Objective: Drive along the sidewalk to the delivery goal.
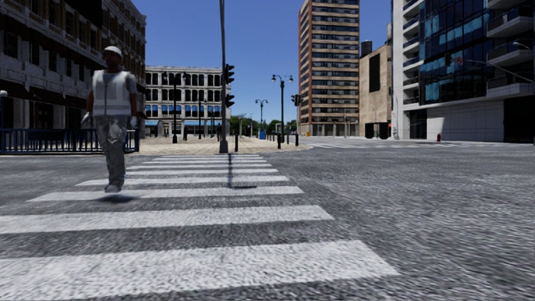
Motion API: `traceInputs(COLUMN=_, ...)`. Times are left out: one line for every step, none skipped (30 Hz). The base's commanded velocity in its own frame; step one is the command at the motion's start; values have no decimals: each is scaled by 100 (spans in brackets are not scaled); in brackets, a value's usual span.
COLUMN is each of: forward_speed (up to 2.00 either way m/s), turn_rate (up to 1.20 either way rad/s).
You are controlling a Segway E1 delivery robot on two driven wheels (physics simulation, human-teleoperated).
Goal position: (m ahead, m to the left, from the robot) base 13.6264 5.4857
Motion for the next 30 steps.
traceInputs(forward_speed=200, turn_rate=25)
traceInputs(forward_speed=200, turn_rate=26)
traceInputs(forward_speed=200, turn_rate=26)
traceInputs(forward_speed=200, turn_rate=27)
traceInputs(forward_speed=200, turn_rate=27)
traceInputs(forward_speed=200, turn_rate=27)
traceInputs(forward_speed=200, turn_rate=27)
traceInputs(forward_speed=200, turn_rate=27)
traceInputs(forward_speed=200, turn_rate=27)
traceInputs(forward_speed=200, turn_rate=29)
traceInputs(forward_speed=200, turn_rate=35)
traceInputs(forward_speed=200, turn_rate=37)
traceInputs(forward_speed=200, turn_rate=37)
traceInputs(forward_speed=200, turn_rate=37)
traceInputs(forward_speed=200, turn_rate=37)
traceInputs(forward_speed=200, turn_rate=37)
traceInputs(forward_speed=200, turn_rate=38)
traceInputs(forward_speed=200, turn_rate=38)
traceInputs(forward_speed=200, turn_rate=38)
traceInputs(forward_speed=200, turn_rate=38)
traceInputs(forward_speed=200, turn_rate=38)
traceInputs(forward_speed=200, turn_rate=38)
traceInputs(forward_speed=200, turn_rate=38)
traceInputs(forward_speed=200, turn_rate=38)
traceInputs(forward_speed=200, turn_rate=38)
traceInputs(forward_speed=200, turn_rate=38)
traceInputs(forward_speed=200, turn_rate=38)
traceInputs(forward_speed=200, turn_rate=38)
traceInputs(forward_speed=200, turn_rate=38)
traceInputs(forward_speed=200, turn_rate=38)
